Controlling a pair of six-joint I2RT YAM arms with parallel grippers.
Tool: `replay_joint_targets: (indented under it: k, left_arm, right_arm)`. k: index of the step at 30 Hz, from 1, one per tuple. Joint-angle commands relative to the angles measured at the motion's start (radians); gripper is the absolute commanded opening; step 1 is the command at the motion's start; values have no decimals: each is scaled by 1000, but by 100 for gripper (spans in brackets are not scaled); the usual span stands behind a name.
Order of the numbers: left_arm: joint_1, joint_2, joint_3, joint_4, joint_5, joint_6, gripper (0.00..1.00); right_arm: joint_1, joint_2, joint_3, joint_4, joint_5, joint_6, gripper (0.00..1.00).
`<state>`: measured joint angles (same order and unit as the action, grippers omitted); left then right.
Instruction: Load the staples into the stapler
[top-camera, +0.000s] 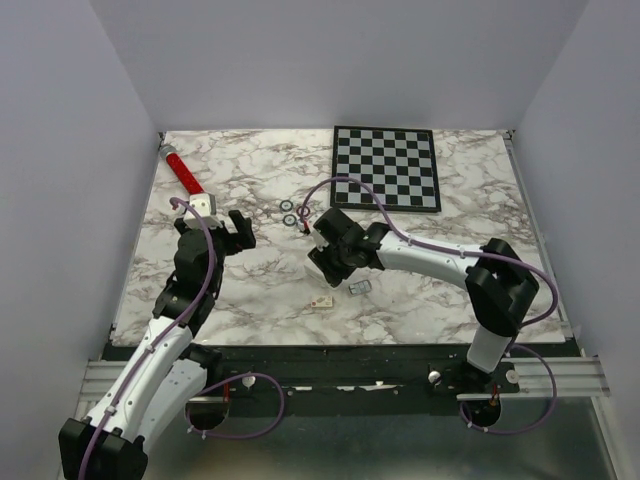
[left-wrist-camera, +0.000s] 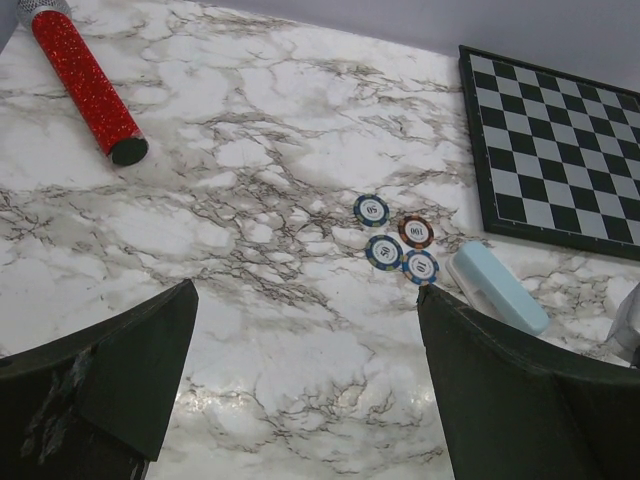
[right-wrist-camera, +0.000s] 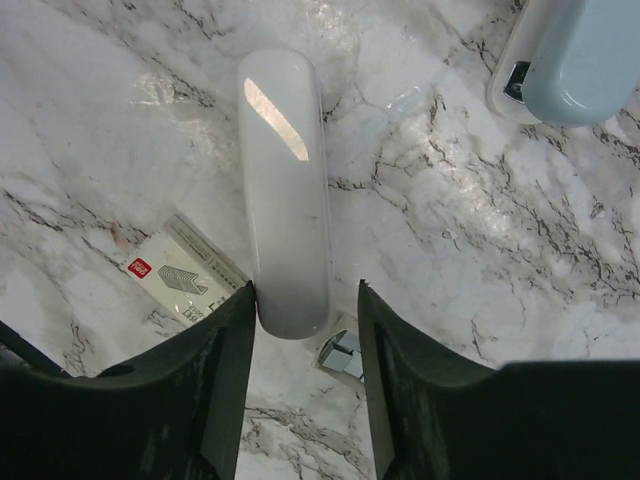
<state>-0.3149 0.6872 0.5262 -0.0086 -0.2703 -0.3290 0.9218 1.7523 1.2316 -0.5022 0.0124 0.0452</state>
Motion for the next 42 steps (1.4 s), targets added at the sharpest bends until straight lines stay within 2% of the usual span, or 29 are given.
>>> replay_joint_targets:
  k: [1,6,8,9,14,24,30,39,42]
  left_arm:
    - [7,6,0,4,-21,5,99]
    - [7,2,-2,4,-24,2,99]
    - [7,-2,-2,4,-24,2,99]
    - [7,-2,-2,2,-26,2,99]
    - [7,-2,-2,4,-41,-2,99]
    - [7,-2,1,4,-64,1,99]
    - [7,-5,3,-2,-89,-1,99]
    - [7,-18,4,-5,-104,-2,99]
    - [7,-20,3,-7,-106,-2,99]
  right_arm:
    - [3,58,46,-56,-6,-22,49]
    - [3,92,23,-41,-35,-30,28]
    - [5,98,2,-27,-17,-31,25]
    - [5,99,-7,-13,-19,-34,20]
    - [3,98,-41,31,20,-36,13]
    - [5,119,-23,45,41,-12,12]
    - [-15,133,166,-56,123,42,12]
    - [-80,315,422,-188,170,110,15]
    - [-95,351,459,-214,169,142,19]
